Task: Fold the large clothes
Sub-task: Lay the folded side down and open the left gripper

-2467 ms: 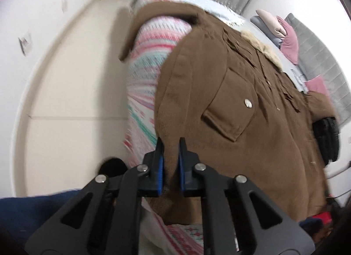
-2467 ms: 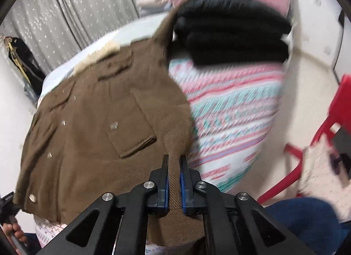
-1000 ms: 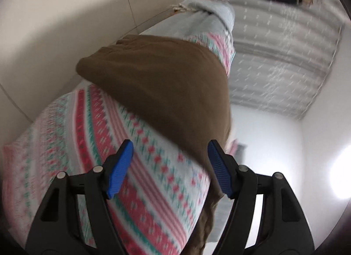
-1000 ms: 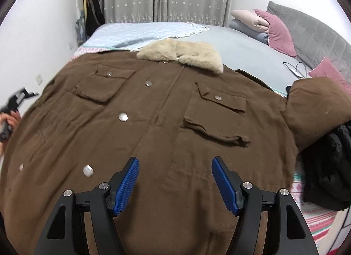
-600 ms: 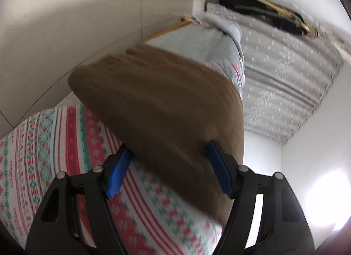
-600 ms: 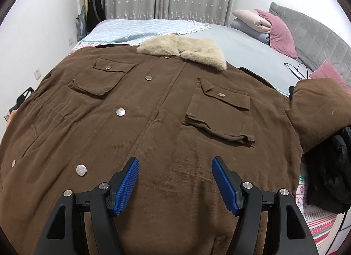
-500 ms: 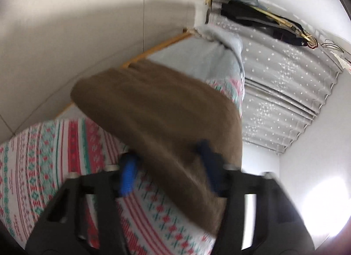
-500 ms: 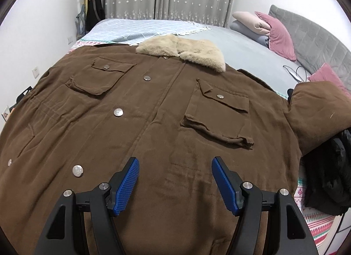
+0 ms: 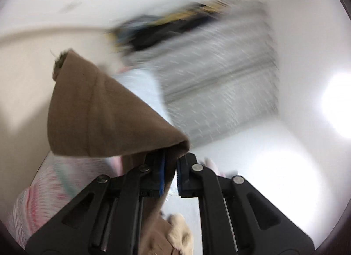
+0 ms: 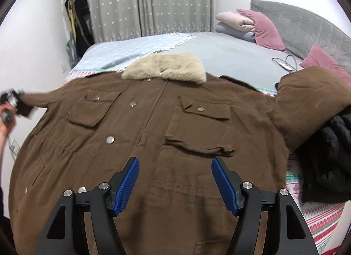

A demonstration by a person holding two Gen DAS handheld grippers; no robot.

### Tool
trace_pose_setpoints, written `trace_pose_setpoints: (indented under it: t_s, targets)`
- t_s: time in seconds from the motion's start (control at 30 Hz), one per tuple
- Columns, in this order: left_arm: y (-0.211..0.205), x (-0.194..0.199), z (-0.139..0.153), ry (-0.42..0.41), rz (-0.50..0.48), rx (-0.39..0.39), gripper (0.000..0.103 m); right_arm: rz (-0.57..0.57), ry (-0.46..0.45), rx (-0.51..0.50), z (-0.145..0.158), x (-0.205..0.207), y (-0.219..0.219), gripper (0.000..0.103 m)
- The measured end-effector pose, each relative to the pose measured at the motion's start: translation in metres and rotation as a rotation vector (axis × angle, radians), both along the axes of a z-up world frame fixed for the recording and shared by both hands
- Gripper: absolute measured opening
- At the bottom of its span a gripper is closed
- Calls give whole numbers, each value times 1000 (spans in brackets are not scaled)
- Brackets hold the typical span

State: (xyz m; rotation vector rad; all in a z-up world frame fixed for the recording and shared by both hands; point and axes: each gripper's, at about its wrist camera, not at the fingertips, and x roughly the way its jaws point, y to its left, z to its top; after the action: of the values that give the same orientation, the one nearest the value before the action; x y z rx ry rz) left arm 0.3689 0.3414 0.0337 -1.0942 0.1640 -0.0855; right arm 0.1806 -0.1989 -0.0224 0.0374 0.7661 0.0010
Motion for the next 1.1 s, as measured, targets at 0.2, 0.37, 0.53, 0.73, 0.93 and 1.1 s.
trace_pose_setpoints:
  t_s: [0.2, 0.37, 0.53, 0.73, 0.93, 1.1]
  targets:
    - [-178, 5, 111, -96, -360, 355, 9, -84, -31, -118, 8, -3, -6, 69]
    - [-336, -2, 95, -26, -648, 610, 18, -164, -104, -84, 31, -20, -30, 69]
    - [-441, -12, 4, 179, -937, 741, 24, -222, -142, -52, 45, -34, -53, 70]
    - [-486, -28, -51, 336, -1101, 865, 25, -234, -95, 83, 40, -29, -82, 70]
    - [-476, -29, -50, 379, -1022, 820, 45, -229, -2, 173, 19, -18, -106, 71]
    - [-411, -16, -55, 474, -878, 780, 48, -214, 60, 336, 1, -5, -137, 71]
